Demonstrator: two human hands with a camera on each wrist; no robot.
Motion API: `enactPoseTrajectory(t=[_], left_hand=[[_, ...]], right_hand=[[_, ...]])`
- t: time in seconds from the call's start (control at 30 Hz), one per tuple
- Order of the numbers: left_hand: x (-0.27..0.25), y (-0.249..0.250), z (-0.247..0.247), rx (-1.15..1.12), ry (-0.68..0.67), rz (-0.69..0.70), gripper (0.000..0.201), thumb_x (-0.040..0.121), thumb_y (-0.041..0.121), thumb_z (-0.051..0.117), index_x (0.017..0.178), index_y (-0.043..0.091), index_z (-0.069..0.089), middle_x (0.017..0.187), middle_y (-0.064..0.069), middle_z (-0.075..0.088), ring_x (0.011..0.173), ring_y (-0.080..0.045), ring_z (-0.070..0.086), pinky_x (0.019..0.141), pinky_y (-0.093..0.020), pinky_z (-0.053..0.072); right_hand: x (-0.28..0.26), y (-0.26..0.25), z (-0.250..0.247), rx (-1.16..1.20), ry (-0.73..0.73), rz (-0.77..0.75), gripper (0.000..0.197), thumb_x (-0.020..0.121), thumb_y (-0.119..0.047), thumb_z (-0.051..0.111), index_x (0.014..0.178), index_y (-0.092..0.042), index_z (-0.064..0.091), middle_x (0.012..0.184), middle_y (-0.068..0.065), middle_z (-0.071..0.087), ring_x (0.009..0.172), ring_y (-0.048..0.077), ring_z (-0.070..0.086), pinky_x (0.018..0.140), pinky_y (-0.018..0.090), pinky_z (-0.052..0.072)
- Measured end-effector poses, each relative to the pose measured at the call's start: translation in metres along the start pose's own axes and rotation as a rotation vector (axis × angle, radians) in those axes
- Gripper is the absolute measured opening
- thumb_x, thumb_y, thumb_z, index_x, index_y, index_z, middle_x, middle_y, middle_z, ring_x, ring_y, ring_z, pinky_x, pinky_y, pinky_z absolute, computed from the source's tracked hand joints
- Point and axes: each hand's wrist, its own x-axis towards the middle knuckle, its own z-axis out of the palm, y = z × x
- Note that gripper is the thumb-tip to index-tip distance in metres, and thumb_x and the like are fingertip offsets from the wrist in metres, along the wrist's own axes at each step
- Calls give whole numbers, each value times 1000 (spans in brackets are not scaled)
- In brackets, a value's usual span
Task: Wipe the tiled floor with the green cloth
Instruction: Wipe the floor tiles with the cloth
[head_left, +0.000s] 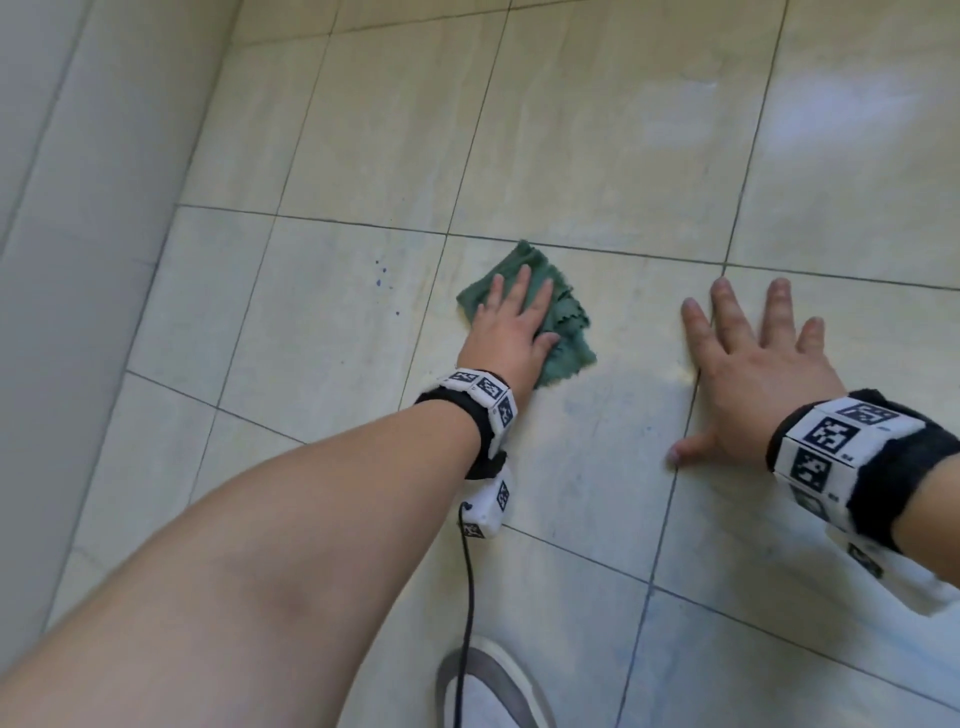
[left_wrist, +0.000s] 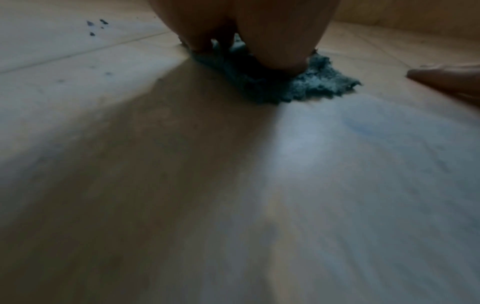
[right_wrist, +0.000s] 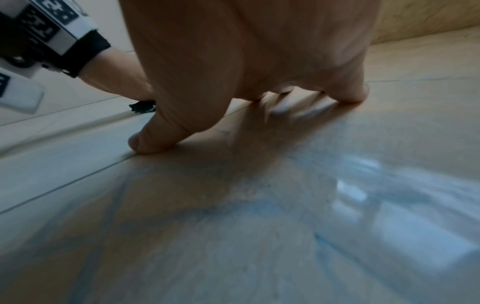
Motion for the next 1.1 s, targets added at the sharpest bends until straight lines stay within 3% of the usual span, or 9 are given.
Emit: enactPoseTrajectory(t=[0.2,0.27,0.43,0.6,0.73,0.93,1.03,1.1], left_hand=[[58,-30,-36,28,15,-17,64,104,37,41,158,25,9,166,-3,-3,151,-32,-7,123,-42,2],[75,-51,-46,16,55,-119,63,105,37,39,158,25,8,166,-5,-3,151,-34,-5,122,-39,2],[71,-130,-48,-47,136,-525,59,107,38,27,159,20,6,166,-10,-1,150,-39,0,122,-46,5],[53,-110,-33,-106,217,-684,57,107,35,26,159,22,8,166,-8,3,150,-38,3,120,-48,8],[23,-51,-11,-69,175,-634,58,107,33,26,159,22,5,166,-8,-1,150,-38,0,120,-47,6],[-31,89,35,-73,71,-201,62,105,35,31,158,28,-1,165,-2,-14,150,-32,-17,121,-48,-5],[-29,79,33,-20,30,-133,61,105,39,28,158,31,-2,165,0,-15,150,-30,-19,120,-47,-6],[-21,47,24,-29,39,-210,60,105,39,28,157,32,-2,165,-2,-14,150,-31,-15,121,-49,-2]], right_hand=[[3,1,2,-16,-4,13,160,42,-96,60,148,-22,-35,156,7,-40,143,49,-27,119,64,6],[4,0,1,-16,-13,20,160,41,-97,56,146,-22,-38,155,7,-41,143,49,-29,119,64,5],[6,-2,1,-35,-40,33,159,42,-98,53,143,-20,-43,152,9,-46,141,50,-31,118,65,3],[4,-4,-5,-22,-51,23,160,44,-96,58,144,-21,-41,152,9,-46,140,50,-33,118,65,2],[3,-4,-6,-17,-41,17,160,44,-95,59,146,-20,-39,154,9,-43,140,51,-32,118,65,2],[2,-5,-2,-16,-6,10,160,45,-95,61,148,-19,-36,155,9,-41,141,50,-29,118,65,2],[3,-4,0,-17,13,4,159,45,-95,61,148,-20,-35,155,8,-41,142,50,-29,118,65,3],[3,-1,2,-5,12,-4,159,45,-95,61,149,-20,-34,155,7,-41,141,50,-31,118,66,2]])
